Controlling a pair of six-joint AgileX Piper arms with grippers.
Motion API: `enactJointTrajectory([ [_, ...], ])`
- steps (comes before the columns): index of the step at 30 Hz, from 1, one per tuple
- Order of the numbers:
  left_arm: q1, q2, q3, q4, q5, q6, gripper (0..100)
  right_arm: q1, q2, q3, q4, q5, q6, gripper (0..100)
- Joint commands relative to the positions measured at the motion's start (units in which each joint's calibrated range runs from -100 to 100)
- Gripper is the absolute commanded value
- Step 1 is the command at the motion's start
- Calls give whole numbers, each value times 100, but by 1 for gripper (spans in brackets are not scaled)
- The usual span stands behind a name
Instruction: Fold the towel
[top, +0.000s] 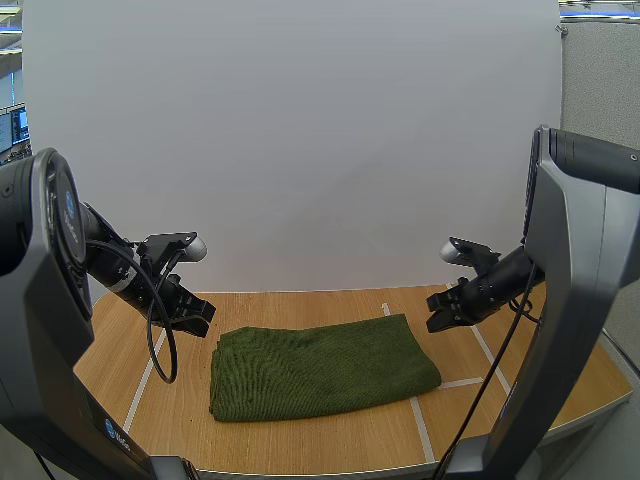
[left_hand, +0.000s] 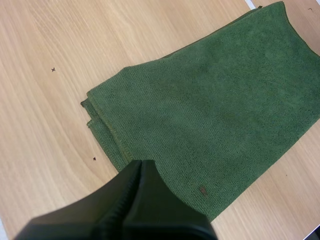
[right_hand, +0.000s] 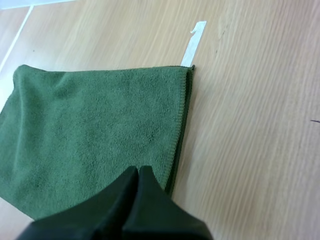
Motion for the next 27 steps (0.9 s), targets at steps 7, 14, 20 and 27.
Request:
enactJointTrajectory([
  [7, 16, -49, 27, -101, 14, -112, 0, -75, 873, -521, 158, 612, -61, 100],
  [14, 16, -49, 63, -102, -40, -182, 0, 35, 1104, -536, 161, 325, -204, 100],
  [20, 16, -49, 320, -86, -686, -182, 0, 162, 1341, -536, 197, 231, -212, 100],
  [27, 9, 470, 381, -86, -846, -108, 0, 245, 1417, -536, 208, 152, -212, 100],
])
